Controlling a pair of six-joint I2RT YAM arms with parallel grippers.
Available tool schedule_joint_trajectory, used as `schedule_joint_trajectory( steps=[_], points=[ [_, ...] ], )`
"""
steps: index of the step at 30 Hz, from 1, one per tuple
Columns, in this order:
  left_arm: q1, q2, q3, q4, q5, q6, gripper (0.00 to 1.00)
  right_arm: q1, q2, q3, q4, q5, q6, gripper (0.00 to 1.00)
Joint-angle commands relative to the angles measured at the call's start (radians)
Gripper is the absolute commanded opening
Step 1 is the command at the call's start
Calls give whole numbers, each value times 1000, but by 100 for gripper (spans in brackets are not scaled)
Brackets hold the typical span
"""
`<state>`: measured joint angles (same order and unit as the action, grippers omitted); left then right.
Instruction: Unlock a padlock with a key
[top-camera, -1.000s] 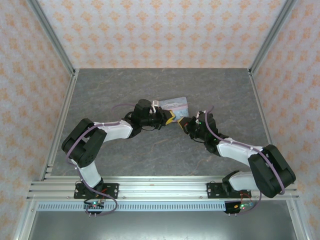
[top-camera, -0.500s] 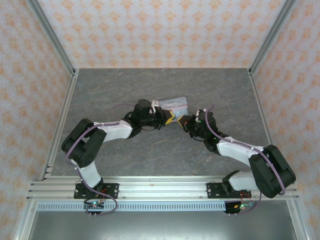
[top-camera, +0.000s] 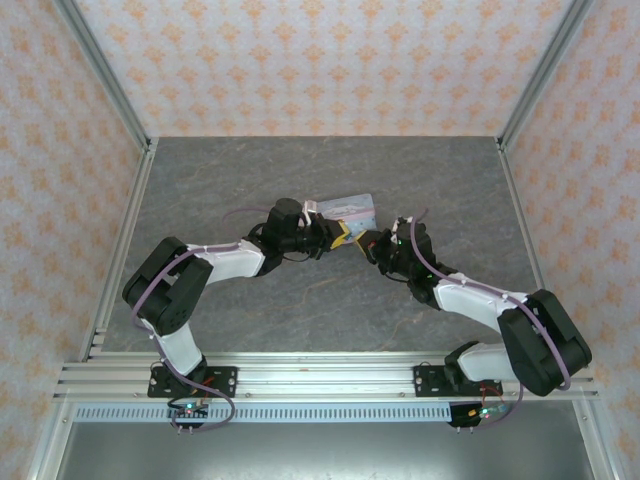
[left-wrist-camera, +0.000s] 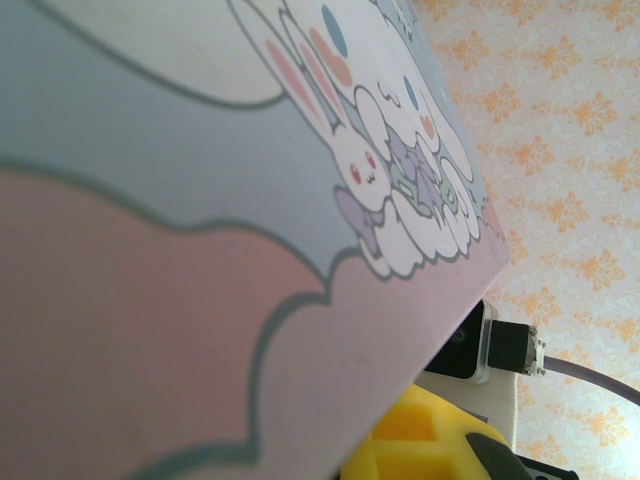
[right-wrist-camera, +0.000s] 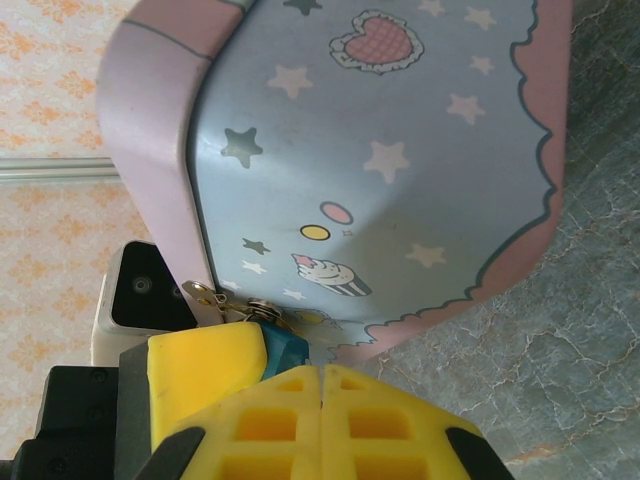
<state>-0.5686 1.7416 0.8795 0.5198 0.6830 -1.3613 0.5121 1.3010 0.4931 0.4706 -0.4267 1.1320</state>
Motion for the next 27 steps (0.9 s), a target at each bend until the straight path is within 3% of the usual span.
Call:
schedule_joint_trajectory(
  steps=[1, 27],
  points=[
    [3, -36, -1, 22, 10, 11, 0, 6, 0, 41, 49, -21, 13, 0],
    [-1, -39, 16, 32, -6, -8, 0, 14, 39, 40, 92, -25, 38, 0]
  ],
)
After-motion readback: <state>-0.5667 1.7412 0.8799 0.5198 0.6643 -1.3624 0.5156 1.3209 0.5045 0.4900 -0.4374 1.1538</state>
